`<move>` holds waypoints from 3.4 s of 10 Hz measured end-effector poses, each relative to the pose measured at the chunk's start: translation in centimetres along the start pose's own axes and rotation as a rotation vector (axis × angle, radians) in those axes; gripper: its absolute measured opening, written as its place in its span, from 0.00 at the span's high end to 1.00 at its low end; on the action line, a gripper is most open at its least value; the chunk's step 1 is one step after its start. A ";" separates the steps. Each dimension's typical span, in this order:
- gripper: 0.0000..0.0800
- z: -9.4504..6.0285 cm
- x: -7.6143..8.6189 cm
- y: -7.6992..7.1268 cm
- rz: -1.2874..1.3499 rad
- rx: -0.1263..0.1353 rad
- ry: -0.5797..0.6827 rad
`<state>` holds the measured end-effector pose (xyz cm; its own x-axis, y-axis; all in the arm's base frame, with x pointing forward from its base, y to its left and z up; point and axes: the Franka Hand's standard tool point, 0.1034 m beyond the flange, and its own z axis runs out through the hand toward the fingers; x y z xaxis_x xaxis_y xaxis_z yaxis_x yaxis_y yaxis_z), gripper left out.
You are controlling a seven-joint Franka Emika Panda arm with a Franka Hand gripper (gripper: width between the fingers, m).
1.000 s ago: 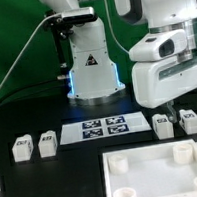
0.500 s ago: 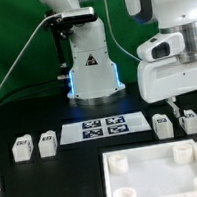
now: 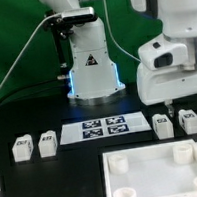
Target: Assemble one leg
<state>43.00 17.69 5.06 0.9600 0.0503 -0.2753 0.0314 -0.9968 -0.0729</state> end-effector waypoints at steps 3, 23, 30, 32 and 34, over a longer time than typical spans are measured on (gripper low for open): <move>0.19 0.5 -0.9 -0.8 0.020 -0.034 -0.328; 0.64 5.4 -3.8 -1.2 0.010 -0.054 -0.502; 0.64 -1.4 -0.9 0.5 -0.071 -0.036 -0.398; 0.64 -6.3 1.1 1.8 -0.068 -0.016 -0.191; 0.64 -9.2 0.9 2.7 -0.048 -0.016 -0.026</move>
Offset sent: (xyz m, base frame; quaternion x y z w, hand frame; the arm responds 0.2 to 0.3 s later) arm 0.0051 0.0096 0.0073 -0.0102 -0.3024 0.0262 0.9528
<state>46.46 14.48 13.41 0.9499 0.0992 -0.2965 0.0816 -0.9941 -0.0712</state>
